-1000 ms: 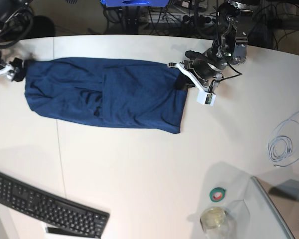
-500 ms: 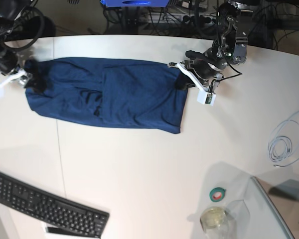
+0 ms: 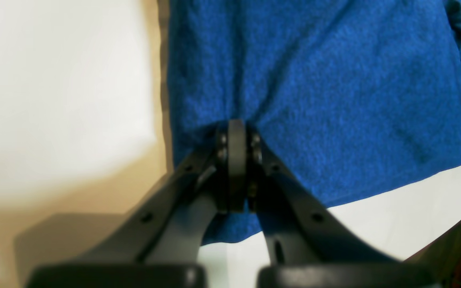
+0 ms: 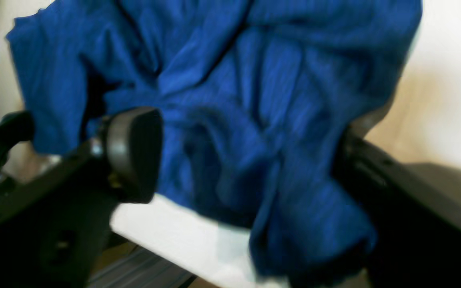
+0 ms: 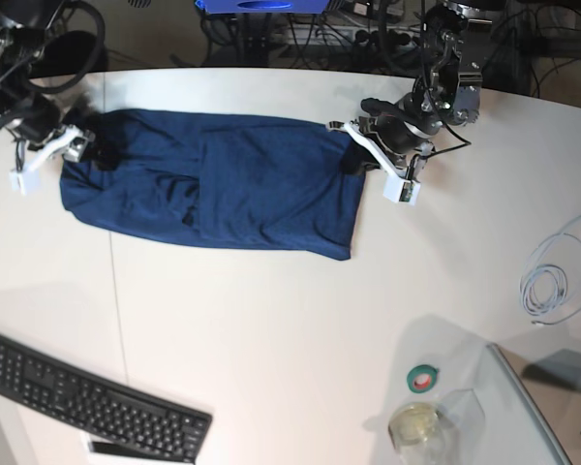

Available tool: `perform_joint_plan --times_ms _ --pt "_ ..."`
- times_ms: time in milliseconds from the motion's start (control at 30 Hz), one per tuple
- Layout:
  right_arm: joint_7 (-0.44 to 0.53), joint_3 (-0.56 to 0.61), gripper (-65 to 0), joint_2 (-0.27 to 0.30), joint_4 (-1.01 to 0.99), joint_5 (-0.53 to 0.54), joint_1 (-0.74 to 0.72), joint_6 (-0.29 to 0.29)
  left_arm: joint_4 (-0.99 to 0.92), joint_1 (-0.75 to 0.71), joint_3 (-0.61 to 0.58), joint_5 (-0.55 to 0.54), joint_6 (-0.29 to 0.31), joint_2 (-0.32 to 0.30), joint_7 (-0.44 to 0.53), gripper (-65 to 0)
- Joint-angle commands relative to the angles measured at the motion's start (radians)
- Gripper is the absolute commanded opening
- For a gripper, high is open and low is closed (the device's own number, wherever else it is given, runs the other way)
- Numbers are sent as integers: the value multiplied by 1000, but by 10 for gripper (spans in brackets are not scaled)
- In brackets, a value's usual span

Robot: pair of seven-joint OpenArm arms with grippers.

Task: Layout the t-shirt on the table in an organized manner, then fold the t-shirt properly
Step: 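Fold the grasped end with the right gripper toward the left gripper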

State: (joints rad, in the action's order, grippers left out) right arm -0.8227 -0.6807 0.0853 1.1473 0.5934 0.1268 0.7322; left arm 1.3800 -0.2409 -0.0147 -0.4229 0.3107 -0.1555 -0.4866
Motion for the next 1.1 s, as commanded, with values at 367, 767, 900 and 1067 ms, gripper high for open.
perform_joint_plan --times_ms 367,767,900,1067 --pt "-47 57 -296 -23 -91 -186 -65 -34 14 -1 -6 5 -6 -5 -11 -650" --pt "-106 71 -650 -80 190 -186 -23 -34 16 -1 -9 5 -6 -5 -14 -650" --pt "-188 72 -650 -134 357 -186 -16 -34 16 -1 -9 5 -6 -5 -14 -650" --pt "-297 88 -650 -195 523 -186 -17 -34 16 5 -11 5 -6 -3 -16 -650"
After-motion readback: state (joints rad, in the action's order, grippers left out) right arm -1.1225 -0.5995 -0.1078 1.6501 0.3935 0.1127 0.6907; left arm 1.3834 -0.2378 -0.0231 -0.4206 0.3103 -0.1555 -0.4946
